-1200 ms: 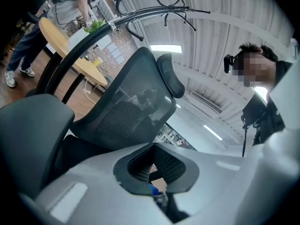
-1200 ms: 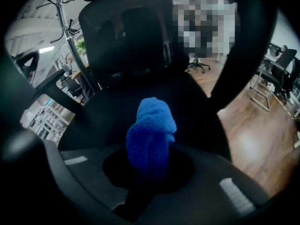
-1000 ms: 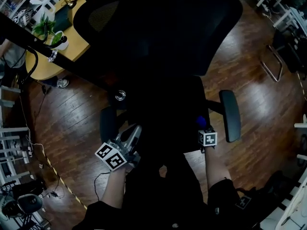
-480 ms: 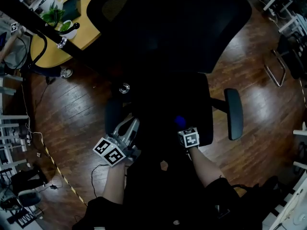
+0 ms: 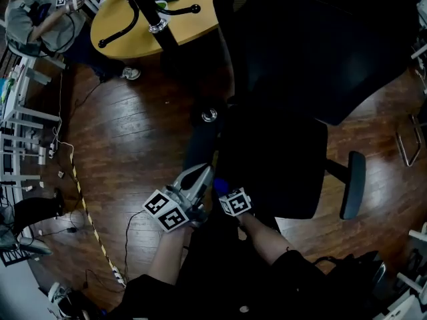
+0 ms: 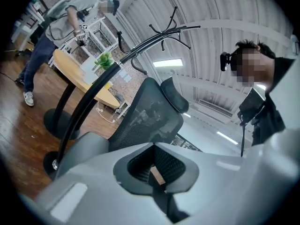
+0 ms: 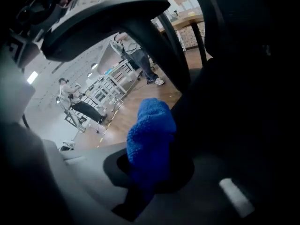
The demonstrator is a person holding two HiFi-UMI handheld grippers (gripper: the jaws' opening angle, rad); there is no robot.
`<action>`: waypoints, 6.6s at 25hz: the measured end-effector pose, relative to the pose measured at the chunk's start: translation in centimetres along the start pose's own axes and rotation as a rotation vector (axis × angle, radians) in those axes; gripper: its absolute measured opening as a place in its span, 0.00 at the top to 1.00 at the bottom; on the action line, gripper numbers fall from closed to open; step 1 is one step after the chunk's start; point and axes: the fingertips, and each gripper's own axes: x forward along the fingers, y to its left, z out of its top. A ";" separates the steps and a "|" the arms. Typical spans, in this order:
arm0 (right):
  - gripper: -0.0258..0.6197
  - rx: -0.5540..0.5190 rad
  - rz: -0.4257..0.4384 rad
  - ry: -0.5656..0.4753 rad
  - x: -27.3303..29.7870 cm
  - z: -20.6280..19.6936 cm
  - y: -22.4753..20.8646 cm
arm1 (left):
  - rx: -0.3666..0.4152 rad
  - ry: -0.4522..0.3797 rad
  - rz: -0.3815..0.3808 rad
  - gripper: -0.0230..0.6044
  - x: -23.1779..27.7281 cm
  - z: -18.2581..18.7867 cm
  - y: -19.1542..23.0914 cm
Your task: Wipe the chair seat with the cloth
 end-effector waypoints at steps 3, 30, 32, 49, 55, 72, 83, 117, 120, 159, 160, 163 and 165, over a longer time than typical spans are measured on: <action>0.91 -0.078 0.000 -0.011 0.4 0.0 0.1 | -0.002 0.003 0.008 0.98 -0.5 -0.1 0.7; 0.91 0.271 -0.560 -0.125 -22.3 -13.6 -23.7 | -0.010 0.138 -0.154 0.98 8.9 -3.9 -2.5; 0.91 0.228 -0.542 -0.163 -20.7 -8.9 -24.4 | -0.023 0.107 -0.134 0.98 8.5 -3.1 -1.5; 0.91 -0.037 -0.283 -0.159 -0.3 22.0 -21.6 | -0.135 -0.028 -0.084 0.98 4.0 1.2 3.0; 0.91 -0.014 -0.306 -0.245 -1.3 21.7 -23.4 | -0.126 -0.008 -0.097 0.98 4.8 1.6 3.2; 0.91 0.382 -0.687 -0.304 -25.8 3.4 -44.1 | -0.100 0.164 -0.154 0.98 10.8 -1.7 0.3; 0.91 0.161 -0.500 -0.364 -19.1 10.0 -35.3 | -0.111 0.098 -0.131 0.98 8.3 -1.7 -0.5; 0.91 0.412 -0.671 -0.340 -25.7 -2.5 -38.3 | -0.091 0.150 -0.198 0.98 8.9 -4.8 -2.1; 0.91 0.429 -0.666 -0.345 -26.0 -3.5 -39.7 | -0.086 0.155 -0.200 0.98 9.9 -5.4 -2.6; 0.91 0.394 -0.563 -0.222 -17.8 -4.8 -29.5 | -0.106 0.139 -0.221 0.98 8.8 -4.2 -2.5; 0.91 0.421 -0.583 -0.220 -19.4 -6.2 -30.5 | -0.106 0.151 -0.233 0.98 9.5 -4.6 -2.8; 0.91 0.447 -0.609 -0.212 -22.5 -8.0 -32.2 | -0.104 0.167 -0.251 0.98 11.2 -5.4 -3.8; 0.91 0.427 -0.610 -0.204 -23.1 -8.4 -32.4 | -0.101 0.176 -0.262 0.98 11.8 -5.8 -4.5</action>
